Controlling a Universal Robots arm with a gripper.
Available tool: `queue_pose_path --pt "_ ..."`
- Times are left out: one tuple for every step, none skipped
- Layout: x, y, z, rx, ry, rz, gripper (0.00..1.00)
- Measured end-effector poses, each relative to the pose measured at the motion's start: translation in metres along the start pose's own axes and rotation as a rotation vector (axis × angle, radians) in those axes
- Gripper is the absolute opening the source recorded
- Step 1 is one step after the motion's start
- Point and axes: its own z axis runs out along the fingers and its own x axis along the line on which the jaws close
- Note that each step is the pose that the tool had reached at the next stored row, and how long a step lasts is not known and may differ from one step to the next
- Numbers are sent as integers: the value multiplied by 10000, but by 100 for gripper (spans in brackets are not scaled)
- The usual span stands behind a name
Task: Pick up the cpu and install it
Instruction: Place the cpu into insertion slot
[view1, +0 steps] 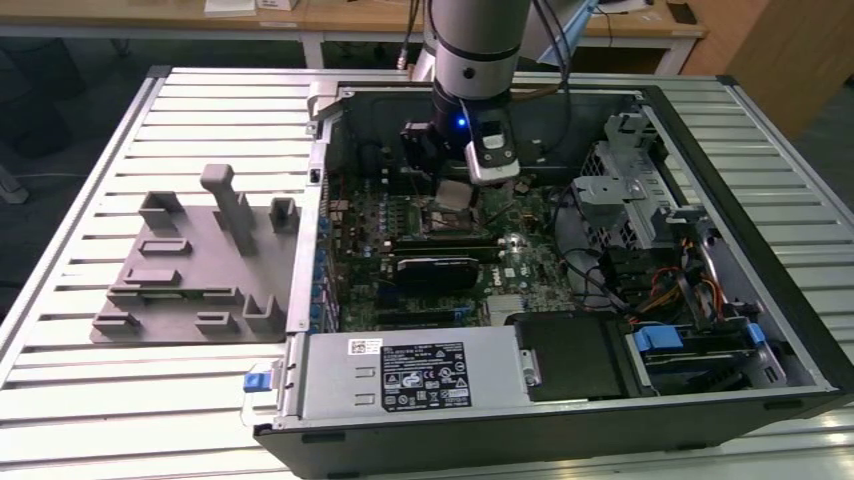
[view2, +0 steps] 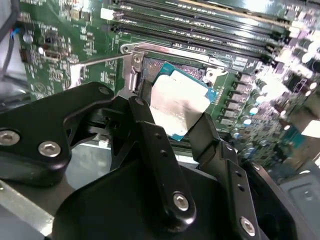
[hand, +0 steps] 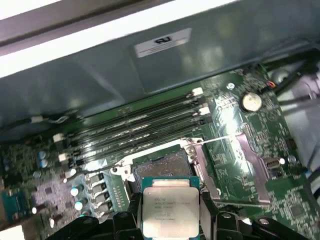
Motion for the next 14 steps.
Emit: queue_pose_path --pt "0 0 1 -4 -14 175 54" --pt "0 0 2 -6 -29 359 54" --pt "0 0 4 -10 -43 532 54" --pt "0 0 5 -13 -59 729 54" --pt "0 0 6 -16 -73 907 54" --pt "0 0 7 -19 -87 1077 54" --pt "0 -1 9 -23 -103 1271 54" --pt "0 -1 10 -26 -117 1451 54" --pt "0 -1 11 -29 -132 1630 54" --pt "0 -1 12 -32 -146 1810 54" --pt "0 -1 14 -35 -161 1989 54" --pt "0 -1 15 -38 -176 2167 54" --pt "0 -1 16 -42 -191 2358 54" --pt "0 -1 18 -45 -206 2542 54"
